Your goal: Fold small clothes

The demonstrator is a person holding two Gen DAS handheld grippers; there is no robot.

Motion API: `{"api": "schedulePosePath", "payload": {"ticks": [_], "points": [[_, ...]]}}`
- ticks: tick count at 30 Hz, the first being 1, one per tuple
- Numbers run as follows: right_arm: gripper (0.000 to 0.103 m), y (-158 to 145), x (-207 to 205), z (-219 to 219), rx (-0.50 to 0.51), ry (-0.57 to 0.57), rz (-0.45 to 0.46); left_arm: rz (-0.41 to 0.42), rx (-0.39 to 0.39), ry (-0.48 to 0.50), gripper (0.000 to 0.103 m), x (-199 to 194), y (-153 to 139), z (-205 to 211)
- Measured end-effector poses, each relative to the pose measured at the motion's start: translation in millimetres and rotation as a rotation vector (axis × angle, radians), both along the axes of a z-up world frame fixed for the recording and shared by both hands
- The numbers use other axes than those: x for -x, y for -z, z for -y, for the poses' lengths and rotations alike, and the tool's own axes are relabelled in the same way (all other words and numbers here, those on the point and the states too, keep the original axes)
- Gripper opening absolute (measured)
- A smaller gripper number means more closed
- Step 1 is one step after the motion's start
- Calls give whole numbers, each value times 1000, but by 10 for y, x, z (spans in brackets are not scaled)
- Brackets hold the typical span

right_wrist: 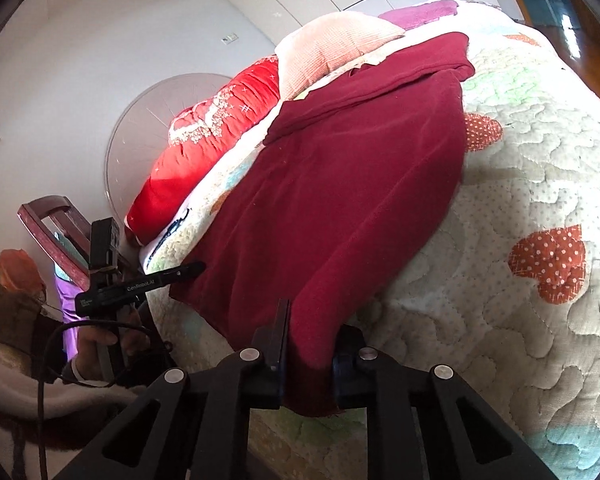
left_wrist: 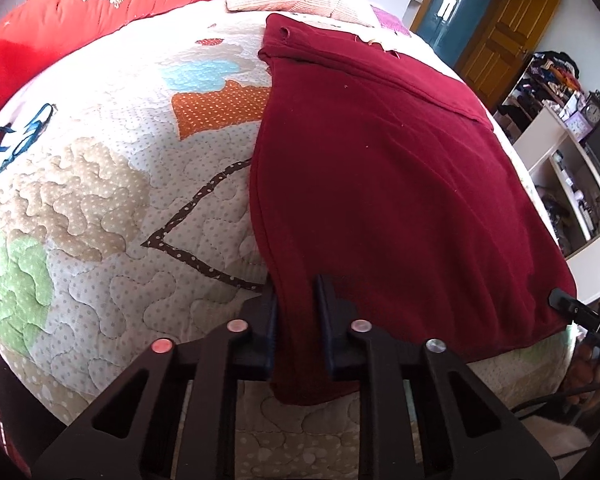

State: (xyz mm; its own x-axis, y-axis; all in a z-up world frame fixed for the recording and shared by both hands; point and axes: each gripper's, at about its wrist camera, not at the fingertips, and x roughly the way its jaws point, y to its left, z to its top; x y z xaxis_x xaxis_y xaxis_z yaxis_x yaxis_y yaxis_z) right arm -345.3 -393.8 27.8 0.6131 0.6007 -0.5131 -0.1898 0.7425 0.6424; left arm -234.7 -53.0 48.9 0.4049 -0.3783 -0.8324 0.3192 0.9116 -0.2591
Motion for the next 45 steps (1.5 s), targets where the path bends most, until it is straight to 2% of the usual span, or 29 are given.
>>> {"api": "schedulePosePath", "payload": {"ticks": [3,6,11,16,21,24,27,31,33,35,37,39,40,43,45], "points": [[14,-121,-61,10,-42,-13,37,-26,41,14,9,-31,-23,-30],[14,-269,-108,-19,-16,-21,78,-36,87,24,8,-57,-102,-75],[14,-458,-268,68,-30,6,133,-20,156,30,7,-188,-337,-120],[14,-707,-602,239,-18,71,209,61,174,33,7,-505,-642,-23],[14,-900,-1141,423,19,128,240,135,214,15,7,-1059,-912,150],[14,-979,-1522,558,37,173,239,172,209,-13,7,-1492,-1002,340],[14,-1030,-1933,702,87,215,229,159,220,-41,7,-1983,-1016,510],[14,-1009,-2449,874,109,244,194,157,173,-83,7,-2554,-947,779],[14,-926,-2720,956,111,264,156,146,150,-86,7,-2786,-866,904],[14,-736,-3004,1073,102,295,84,97,135,-78,7,-3026,-719,1014],[16,-527,-3246,1200,109,345,2,35,161,-124,8,-3243,-550,1015],[20,-408,-3395,1299,100,353,-23,-25,234,-135,11,-3408,-441,985],[20,-396,-3419,1325,99,357,-29,-31,251,-137,16,-3445,-441,974],[26,-495,-3347,1345,87,348,14,-17,253,-105,17,-3506,-523,965],[42,-604,-3302,1345,82,327,52,-3,240,-75,19,-3484,-594,977]]}}
